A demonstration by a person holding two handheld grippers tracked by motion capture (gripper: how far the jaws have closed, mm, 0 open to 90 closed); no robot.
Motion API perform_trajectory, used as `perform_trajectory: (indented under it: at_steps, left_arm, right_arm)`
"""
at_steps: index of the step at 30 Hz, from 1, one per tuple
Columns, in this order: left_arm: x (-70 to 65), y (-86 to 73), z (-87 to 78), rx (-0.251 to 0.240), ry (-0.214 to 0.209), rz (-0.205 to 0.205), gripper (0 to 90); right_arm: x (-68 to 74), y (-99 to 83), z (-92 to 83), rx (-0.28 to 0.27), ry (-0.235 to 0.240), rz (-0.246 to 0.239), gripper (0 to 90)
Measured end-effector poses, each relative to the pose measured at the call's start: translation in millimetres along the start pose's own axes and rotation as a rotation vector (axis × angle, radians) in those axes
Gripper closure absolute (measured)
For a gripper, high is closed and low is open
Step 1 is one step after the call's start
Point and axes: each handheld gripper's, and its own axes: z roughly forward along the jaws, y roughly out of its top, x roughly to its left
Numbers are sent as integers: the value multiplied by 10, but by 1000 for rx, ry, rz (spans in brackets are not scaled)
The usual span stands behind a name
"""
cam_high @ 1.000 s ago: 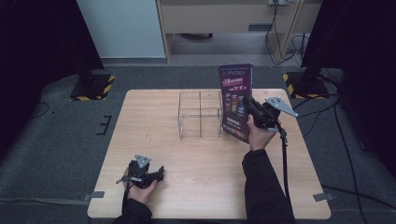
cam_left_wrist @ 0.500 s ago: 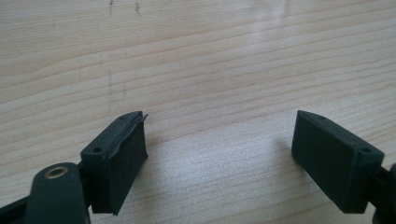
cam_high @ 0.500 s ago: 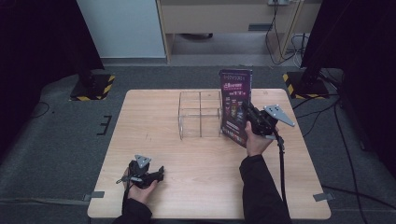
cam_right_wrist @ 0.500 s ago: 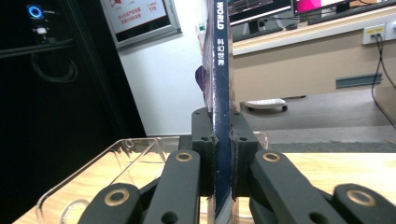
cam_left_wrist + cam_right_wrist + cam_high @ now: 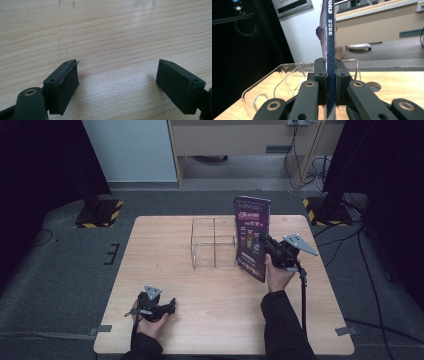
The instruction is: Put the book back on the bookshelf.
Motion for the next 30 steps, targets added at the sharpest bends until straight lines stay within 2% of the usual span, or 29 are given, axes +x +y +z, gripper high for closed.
perform_trajectory:
  at_steps: [5, 13, 21, 30]
  left_arm:
    - [0, 0, 0, 0, 0, 0, 169]
    - [-1, 0, 0, 0, 1, 0, 169]
    - [-3, 0, 0, 0, 1, 0, 168]
    - [-2, 0, 0, 1, 1, 1, 167]
  right_arm:
    - [5, 32, -78, 49, 10, -31, 818]
    - [-79, -6, -297, 116, 59, -31, 815]
    - [-201, -154, -567, 132, 71, -32, 827]
    - [-281, -245, -729, 191, 66, -44, 828]
